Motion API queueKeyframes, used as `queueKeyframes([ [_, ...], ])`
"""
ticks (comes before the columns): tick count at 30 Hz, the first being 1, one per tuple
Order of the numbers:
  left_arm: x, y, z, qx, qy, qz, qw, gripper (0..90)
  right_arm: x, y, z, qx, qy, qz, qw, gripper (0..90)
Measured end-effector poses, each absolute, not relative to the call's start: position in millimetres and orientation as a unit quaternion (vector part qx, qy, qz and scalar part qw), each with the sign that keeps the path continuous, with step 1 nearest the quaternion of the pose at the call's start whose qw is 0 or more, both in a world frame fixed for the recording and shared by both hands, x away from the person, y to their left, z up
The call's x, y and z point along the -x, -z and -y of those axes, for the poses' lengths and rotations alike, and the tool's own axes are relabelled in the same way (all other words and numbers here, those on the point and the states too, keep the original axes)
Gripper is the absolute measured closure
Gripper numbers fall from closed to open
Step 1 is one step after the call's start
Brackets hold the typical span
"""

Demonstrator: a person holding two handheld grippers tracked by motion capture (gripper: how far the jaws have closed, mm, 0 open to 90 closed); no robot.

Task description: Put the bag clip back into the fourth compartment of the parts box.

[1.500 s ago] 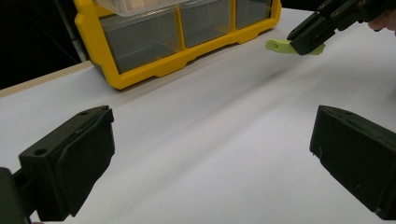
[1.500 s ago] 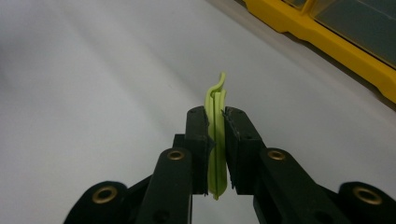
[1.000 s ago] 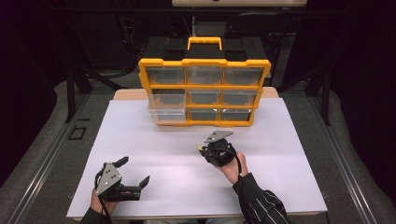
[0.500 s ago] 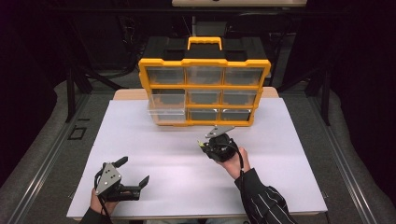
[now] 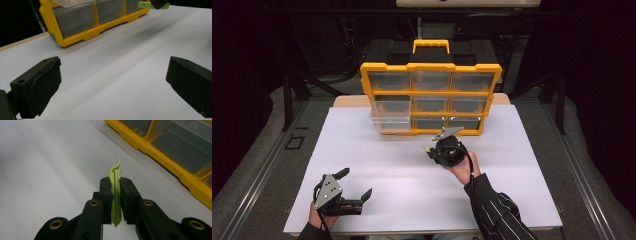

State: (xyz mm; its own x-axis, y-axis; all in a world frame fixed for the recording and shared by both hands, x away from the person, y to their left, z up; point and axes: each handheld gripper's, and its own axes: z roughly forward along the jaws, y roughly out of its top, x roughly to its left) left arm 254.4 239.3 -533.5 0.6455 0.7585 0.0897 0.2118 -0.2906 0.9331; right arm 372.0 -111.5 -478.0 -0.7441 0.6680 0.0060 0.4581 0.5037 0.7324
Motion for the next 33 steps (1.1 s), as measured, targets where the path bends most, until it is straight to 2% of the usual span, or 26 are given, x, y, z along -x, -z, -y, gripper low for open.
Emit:
queueKeyframes([
  [33,-254.9,534.1,-237.4,-0.760,-0.271,-0.317,0.499,0.2,-400.4,441.7,112.5,-0.300,-0.393,-0.860,0.125,80.5],
])
